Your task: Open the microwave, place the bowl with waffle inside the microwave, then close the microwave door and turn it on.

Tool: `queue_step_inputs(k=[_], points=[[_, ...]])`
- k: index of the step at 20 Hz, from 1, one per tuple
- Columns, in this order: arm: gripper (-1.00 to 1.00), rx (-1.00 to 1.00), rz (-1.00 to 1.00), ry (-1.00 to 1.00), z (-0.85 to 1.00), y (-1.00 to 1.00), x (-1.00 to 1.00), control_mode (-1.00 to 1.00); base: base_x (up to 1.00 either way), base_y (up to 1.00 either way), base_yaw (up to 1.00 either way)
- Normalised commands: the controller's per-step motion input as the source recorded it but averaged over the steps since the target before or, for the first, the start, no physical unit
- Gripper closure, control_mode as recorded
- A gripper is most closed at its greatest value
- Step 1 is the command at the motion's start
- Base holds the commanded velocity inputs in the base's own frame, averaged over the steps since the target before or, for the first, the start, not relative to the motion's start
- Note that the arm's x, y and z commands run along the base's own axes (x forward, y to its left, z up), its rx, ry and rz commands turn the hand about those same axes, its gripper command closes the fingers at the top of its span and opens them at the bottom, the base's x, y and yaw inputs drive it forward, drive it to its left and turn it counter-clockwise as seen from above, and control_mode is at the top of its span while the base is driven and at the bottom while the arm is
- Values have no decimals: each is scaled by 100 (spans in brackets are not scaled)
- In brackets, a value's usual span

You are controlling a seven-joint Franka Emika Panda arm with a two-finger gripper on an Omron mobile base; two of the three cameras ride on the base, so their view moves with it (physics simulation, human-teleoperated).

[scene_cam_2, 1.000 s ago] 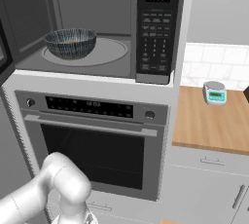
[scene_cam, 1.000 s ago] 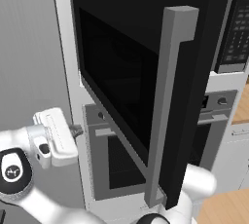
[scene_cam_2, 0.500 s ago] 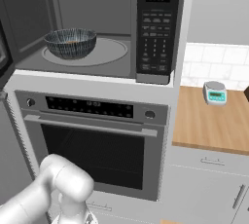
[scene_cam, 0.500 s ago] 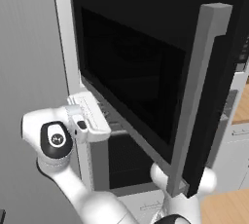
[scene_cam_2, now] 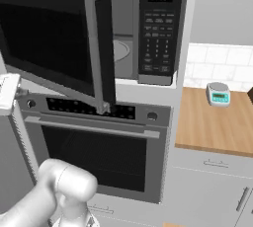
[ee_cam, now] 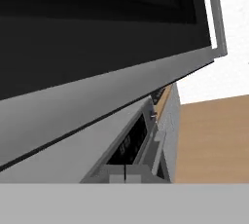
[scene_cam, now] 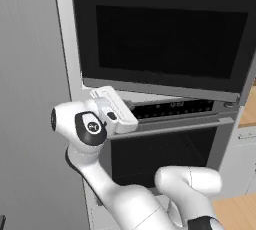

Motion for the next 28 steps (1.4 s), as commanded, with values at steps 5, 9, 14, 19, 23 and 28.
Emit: queue_step_inputs(k=[5,9,14,19,23,28], points=[[100,1,24,0,39,-45,-63,-100,0,0,0],[100,-2,39,0,40,-38,-96,-100,0,0,0],[100,-1,35,3,67,-48,-15,-100,0,0,0],[100,8,47,4,52,-51,90,-100,0,0,0],[100,13,47,7,8,-29,100,-100,0,0,0],[100,17,27,6,-7,-31,100,-100,0,0,0]])
